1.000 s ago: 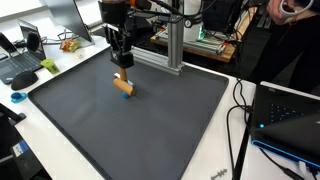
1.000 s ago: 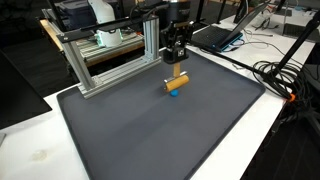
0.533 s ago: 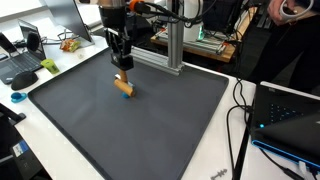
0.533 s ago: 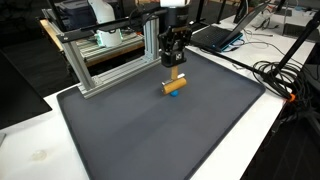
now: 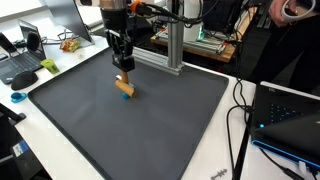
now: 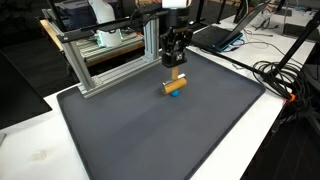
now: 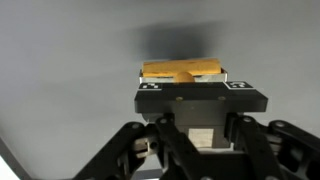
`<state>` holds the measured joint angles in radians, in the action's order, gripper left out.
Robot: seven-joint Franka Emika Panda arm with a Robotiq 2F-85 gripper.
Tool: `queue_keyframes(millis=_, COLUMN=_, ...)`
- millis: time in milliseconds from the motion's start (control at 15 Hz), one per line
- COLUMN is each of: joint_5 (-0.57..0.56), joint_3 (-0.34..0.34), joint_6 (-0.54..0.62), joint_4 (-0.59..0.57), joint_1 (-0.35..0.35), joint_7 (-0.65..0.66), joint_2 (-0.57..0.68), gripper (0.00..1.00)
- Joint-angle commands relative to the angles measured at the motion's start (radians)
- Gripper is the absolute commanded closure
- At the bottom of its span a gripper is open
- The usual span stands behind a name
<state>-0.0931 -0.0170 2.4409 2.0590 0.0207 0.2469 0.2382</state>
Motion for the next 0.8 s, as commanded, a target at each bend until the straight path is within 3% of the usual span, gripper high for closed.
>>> queue_keyframes(millis=0, joint_5=-0.033, joint_3=-0.017, joint_6=0.011, joint_4=-0.031, joint_1=0.020, joint_7=0.030, joint_2=0.016, gripper=0.78)
queue_keyframes(millis=733, joint_5=-0.042, joint_3=-0.027, joint_6=-0.021, joint_4=-0.085, joint_1=0.028, joint_7=0.032, joint_2=0.079, gripper=0.78)
